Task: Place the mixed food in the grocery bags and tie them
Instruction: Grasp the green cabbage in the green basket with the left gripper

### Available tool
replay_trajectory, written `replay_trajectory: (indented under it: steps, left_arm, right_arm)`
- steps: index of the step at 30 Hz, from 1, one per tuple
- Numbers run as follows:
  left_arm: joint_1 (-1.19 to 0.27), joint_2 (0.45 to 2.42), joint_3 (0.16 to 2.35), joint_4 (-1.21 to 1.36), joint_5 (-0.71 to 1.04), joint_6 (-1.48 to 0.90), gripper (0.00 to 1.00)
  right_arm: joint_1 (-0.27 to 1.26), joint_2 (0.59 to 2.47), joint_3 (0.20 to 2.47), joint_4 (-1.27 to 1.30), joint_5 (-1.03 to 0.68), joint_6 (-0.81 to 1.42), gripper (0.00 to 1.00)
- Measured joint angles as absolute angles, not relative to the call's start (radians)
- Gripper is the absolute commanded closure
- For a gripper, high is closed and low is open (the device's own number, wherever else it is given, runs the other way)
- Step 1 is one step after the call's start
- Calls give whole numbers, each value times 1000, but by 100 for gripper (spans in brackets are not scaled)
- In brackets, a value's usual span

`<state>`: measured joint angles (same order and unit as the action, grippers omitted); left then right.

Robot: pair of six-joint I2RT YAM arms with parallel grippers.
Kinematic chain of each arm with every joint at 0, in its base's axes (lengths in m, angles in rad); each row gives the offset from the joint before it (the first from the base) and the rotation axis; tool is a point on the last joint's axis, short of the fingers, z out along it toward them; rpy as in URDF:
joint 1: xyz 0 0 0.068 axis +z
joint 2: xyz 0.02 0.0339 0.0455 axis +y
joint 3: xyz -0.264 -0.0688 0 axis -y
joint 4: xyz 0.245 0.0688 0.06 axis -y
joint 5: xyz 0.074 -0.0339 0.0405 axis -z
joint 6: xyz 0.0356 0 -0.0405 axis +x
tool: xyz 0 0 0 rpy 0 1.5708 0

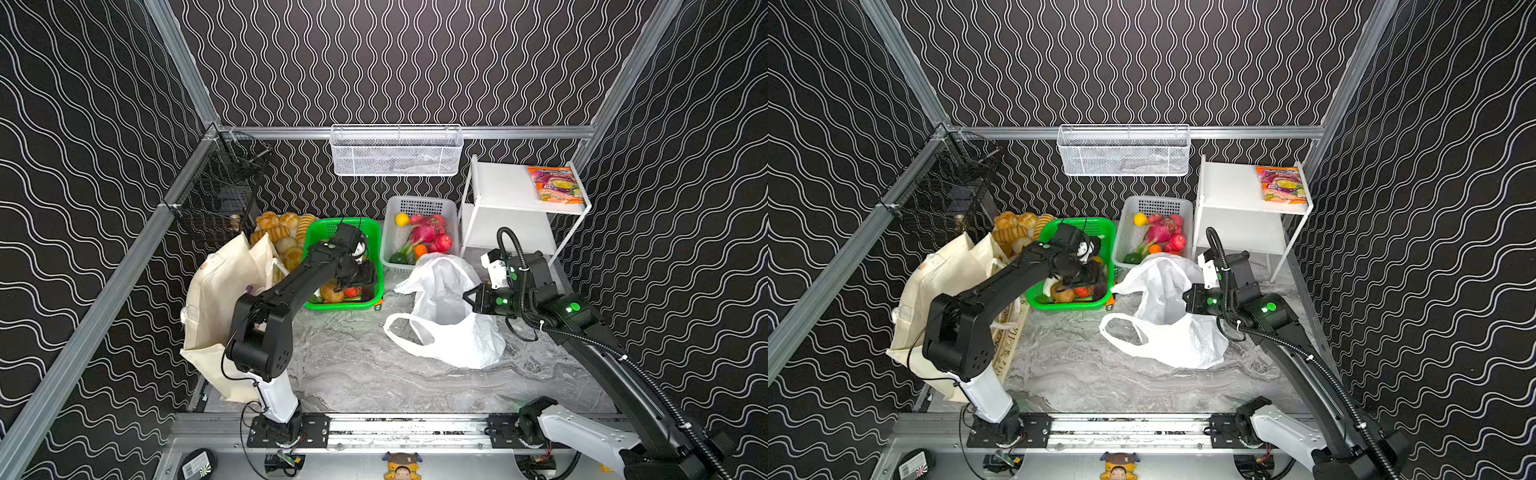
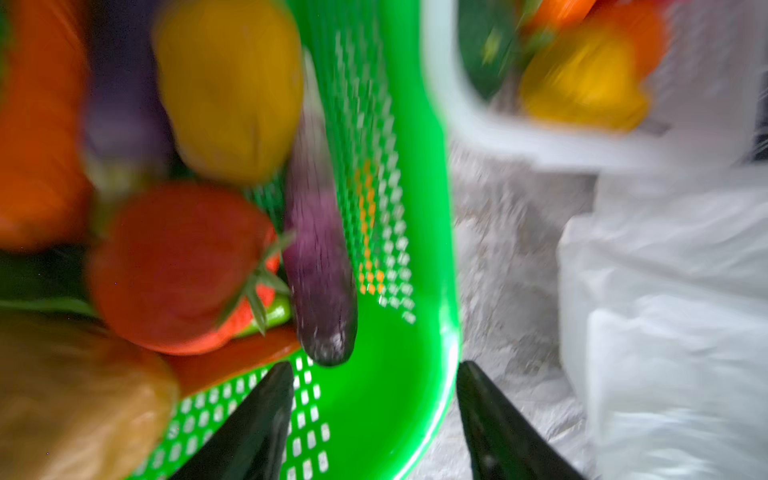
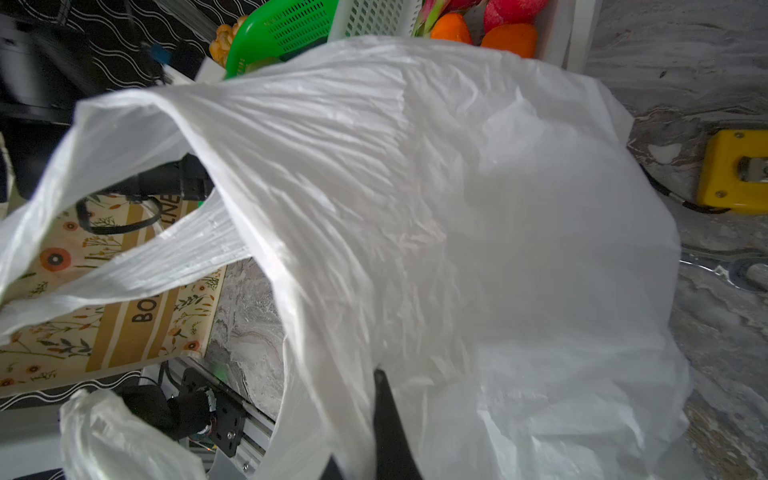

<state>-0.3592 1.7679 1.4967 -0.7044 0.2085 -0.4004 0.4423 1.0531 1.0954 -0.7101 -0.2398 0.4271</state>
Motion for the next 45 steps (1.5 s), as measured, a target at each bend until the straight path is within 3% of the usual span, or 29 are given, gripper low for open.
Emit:
replay_trajectory:
  steps: [11, 23, 26, 30, 34, 40, 45]
  left_arm:
    - [-196, 2040, 1842, -759, -86, -285, 12]
    - [-185, 2285, 2060, -778, -273, -173, 1]
    - [-185, 2311, 2058, -766, -293, -145, 3]
    - [-185, 2351, 2087, -768, -317, -123, 17]
    - [-185, 2318, 2080, -781, -268, -101, 22]
    - [-185, 2099, 1966, -779, -166, -103, 23]
    - [-185, 1893, 1793, -753, 32, -138, 26]
  right_arm:
    - [443, 1141, 1119, -645, -296, 450, 100]
    - [443, 1213, 1165, -637, -334, 456, 100]
    - [443, 1233, 1172, -638, -339, 456, 100]
    - [443, 1254, 1197, -638, -351, 456, 100]
    - [443, 1252, 1201, -637, -361, 457, 100]
    - [443, 1230, 1172, -604, -382, 484, 100]
    - [443, 1224, 1140, -559, -429, 522, 100]
